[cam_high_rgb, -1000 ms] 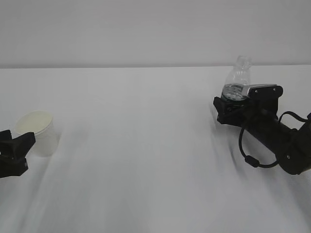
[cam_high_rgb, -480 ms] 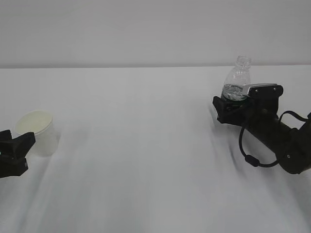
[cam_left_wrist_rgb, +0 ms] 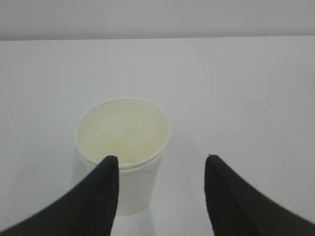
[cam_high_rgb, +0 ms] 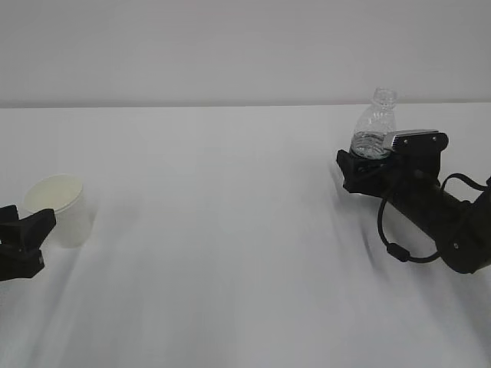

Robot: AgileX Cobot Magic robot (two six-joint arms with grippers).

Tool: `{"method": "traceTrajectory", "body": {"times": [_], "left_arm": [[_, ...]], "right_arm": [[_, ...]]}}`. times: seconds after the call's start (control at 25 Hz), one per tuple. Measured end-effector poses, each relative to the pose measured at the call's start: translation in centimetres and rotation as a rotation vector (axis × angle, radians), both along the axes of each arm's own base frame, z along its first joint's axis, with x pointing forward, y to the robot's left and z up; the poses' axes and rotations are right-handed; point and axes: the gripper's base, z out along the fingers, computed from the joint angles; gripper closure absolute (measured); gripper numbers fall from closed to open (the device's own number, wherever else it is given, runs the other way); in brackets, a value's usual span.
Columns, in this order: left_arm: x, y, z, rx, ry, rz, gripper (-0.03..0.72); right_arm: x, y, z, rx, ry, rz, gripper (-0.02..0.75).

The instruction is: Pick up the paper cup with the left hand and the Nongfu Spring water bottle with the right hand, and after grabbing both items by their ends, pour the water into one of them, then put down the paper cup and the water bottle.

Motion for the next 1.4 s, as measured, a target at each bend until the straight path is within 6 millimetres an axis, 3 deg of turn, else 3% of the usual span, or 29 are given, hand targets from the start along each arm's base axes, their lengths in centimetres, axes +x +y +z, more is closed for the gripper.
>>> {"method": "traceTrajectory", "body": {"times": [0.52,1.4], "left_arm": [[0.0,0.0,0.0,0.0,0.0,0.0,0.291],[0.0,0.0,0.0,0.0,0.0,0.0,0.291]], "right_arm": [[0.0,-0.01,0.0,0.0,0.0,-0.001,0.235],[0.0,-0.01,0.0,-0.005,-0.002,0.0,0.294]]}}
